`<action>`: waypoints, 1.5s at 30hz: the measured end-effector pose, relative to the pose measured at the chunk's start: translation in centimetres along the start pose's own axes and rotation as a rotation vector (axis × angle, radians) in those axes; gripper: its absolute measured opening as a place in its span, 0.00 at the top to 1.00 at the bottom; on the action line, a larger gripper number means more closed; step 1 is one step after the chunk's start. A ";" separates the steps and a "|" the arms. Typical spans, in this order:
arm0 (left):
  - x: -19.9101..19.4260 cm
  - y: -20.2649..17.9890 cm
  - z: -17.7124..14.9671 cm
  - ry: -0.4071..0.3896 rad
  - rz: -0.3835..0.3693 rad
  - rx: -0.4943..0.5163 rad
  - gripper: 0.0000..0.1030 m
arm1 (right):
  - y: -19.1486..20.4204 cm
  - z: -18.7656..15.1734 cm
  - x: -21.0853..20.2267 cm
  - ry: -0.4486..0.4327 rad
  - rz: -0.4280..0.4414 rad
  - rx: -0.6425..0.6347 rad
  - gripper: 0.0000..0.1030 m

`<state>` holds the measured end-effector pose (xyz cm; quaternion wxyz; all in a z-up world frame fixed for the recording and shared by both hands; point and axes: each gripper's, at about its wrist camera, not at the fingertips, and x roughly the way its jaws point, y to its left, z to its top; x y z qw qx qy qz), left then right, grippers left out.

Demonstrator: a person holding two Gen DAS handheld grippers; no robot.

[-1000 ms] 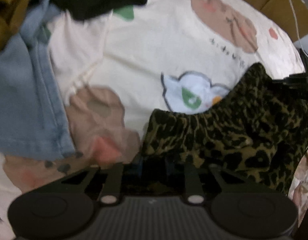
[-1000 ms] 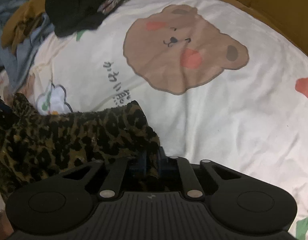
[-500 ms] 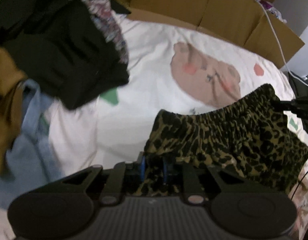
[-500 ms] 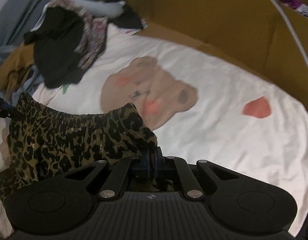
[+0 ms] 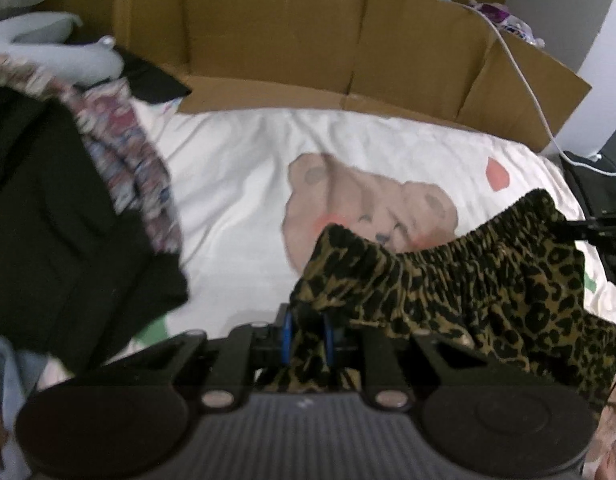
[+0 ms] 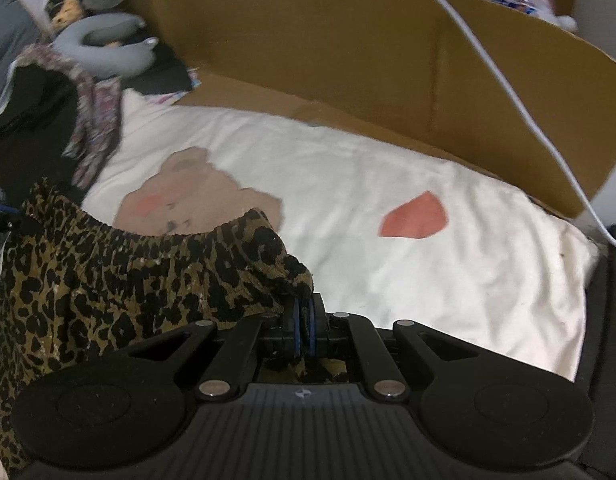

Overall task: Fold clothes
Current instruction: 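Lift the waistband with both grippers and stretch it apart toward the cardboard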

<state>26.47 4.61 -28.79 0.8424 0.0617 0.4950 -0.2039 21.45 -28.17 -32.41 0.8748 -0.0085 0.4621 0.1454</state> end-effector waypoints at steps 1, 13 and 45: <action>0.3 -0.2 0.5 -0.005 -0.002 0.005 0.84 | -0.3 0.0 0.0 -0.003 -0.008 0.006 0.98; 4.1 -2.7 4.6 -0.038 -0.001 0.072 0.84 | -4.0 1.0 0.8 -0.037 -0.089 0.070 0.98; 14.7 -4.3 14.4 -0.039 0.133 0.094 0.84 | -9.8 9.2 9.2 0.004 -0.246 0.041 1.00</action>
